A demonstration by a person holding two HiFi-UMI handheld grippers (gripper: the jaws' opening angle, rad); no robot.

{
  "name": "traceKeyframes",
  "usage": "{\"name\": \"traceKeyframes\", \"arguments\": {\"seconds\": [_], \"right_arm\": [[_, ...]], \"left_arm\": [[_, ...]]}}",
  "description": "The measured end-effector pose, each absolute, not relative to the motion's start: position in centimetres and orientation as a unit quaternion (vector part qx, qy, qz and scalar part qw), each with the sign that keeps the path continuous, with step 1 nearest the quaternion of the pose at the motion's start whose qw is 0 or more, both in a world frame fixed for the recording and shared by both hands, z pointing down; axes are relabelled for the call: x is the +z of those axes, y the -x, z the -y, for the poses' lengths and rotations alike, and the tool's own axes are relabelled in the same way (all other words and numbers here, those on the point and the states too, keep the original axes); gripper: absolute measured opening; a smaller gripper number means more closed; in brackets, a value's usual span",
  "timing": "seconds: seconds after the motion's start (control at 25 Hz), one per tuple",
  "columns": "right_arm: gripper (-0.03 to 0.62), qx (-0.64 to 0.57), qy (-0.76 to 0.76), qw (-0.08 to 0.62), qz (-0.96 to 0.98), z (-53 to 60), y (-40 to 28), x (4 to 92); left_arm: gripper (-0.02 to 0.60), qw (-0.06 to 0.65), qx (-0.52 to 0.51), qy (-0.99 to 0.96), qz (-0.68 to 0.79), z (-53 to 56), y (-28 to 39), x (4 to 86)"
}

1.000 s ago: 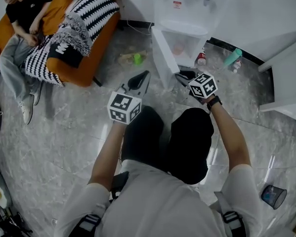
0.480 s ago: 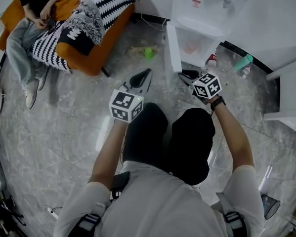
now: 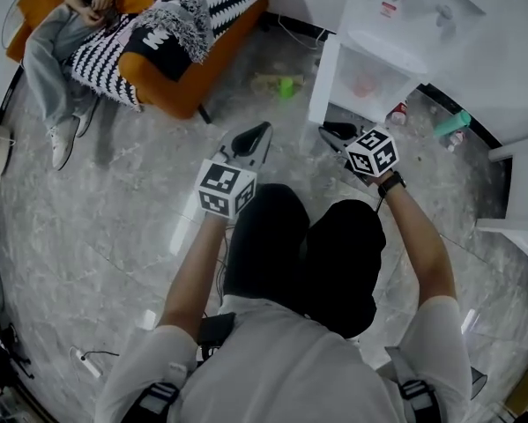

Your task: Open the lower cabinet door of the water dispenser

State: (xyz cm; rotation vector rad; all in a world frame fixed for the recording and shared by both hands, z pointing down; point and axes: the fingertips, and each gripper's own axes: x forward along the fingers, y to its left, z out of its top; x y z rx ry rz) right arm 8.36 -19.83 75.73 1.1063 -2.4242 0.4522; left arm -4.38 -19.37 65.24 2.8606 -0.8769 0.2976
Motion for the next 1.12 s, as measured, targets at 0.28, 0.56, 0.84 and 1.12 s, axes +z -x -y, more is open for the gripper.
{"name": "traceKeyframes", "arguments": {"seconds": [0.28, 0.56, 0.84, 1.12], "right_arm": [[0.061, 0.154, -0.393, 0.209, 0.882, 22.4, -4.9, 75.8], [0.055, 0.148, -0.394, 0.197, 0.886, 25.0, -2.0, 75.8], [0.028, 0.138, -0.403, 0.187, 0.885, 27.9, -0.2, 75.7], [0.025, 0.139, -0.406, 0.168, 0.887, 31.1, 2.0, 75.7]], "left_arm": [[0.014, 0.059, 0.072, -0.944, 0.316, 20.5, 6.0, 65.4], [0.014, 0.058, 0.062, -0.937, 0.338, 21.1, 7.4, 66.0], [0.014, 0.051, 0.058, -0.934, 0.35, 21.8, 8.3, 66.2], [0.014, 0.048, 0.06, -0.928, 0.365, 22.4, 9.3, 66.9]]}}
